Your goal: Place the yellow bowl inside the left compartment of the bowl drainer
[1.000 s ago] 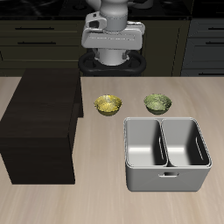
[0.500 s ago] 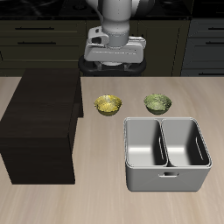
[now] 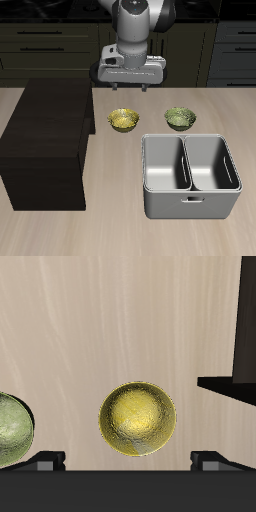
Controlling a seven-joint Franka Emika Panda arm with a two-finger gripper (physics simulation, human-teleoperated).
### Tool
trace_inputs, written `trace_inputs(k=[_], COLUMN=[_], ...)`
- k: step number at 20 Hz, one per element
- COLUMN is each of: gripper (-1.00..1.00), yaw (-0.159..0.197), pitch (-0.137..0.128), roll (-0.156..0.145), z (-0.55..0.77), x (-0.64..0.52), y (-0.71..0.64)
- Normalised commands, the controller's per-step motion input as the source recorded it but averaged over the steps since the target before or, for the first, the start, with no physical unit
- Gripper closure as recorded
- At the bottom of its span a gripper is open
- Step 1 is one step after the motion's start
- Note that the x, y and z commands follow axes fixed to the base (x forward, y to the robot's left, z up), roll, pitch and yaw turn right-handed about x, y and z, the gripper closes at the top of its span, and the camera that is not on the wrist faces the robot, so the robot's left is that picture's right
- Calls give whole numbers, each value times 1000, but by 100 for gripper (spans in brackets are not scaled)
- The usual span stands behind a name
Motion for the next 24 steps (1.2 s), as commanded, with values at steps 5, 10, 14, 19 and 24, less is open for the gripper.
trace_inputs(k=[5, 10, 14, 19, 24], gripper=[-100, -100, -100, -100, -100], yaw=[-4, 0, -1, -1, 1], pitch=[32, 29, 12, 12, 6], roll=[10, 2, 7, 15, 3], z=[-231, -243, -165, -183, -210], x=[1, 15, 3, 7, 32], y=[78, 73, 68, 68, 111])
